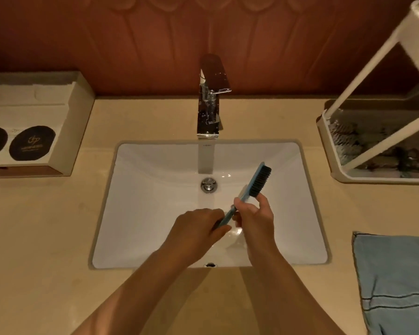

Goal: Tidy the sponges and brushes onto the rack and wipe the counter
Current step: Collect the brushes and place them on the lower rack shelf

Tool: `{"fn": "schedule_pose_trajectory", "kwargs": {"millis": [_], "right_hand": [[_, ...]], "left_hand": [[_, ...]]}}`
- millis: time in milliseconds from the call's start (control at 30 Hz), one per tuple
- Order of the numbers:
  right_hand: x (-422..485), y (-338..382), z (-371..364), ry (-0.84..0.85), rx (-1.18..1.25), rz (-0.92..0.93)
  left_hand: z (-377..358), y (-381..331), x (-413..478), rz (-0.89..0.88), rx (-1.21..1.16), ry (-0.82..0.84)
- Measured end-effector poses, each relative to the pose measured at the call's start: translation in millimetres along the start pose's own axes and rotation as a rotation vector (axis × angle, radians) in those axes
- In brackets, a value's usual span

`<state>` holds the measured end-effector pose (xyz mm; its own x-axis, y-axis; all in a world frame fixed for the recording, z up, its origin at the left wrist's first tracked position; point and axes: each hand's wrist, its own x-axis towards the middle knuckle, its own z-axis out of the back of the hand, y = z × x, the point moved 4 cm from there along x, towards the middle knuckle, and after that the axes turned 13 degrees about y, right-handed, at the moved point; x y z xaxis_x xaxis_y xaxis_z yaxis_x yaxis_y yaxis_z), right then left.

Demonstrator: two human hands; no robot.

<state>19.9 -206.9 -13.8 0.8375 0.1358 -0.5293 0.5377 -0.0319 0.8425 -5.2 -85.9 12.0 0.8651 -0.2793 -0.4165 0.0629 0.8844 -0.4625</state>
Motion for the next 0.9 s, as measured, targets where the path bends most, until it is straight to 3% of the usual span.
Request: {"fn": "schedule_pose_trajectory", "kwargs": {"millis": [233,400,600,900], "right_hand": [[-22.3,29.8,70.0,-0.033,-0.001,0.211],[-35.1,40.7,130.7,-0.072,0.080,0.336],[-33.8,52.3,208.0,-0.155,0.072,0.338],[-13.8,75.5,297.9,-0.150,-0.031,0.239]], "left_hand": [[-3.6,-67.7,19.7,-0.190,-0.128,0.008],[-7.6,-123.6,42.3,-0.191,-0.163,0.037],[-21.4,-182.5,74.0,-0.259,-0.343,0.020],[3.6,-234.3,142.7,-0.128,-0.604,-0.262]]}}
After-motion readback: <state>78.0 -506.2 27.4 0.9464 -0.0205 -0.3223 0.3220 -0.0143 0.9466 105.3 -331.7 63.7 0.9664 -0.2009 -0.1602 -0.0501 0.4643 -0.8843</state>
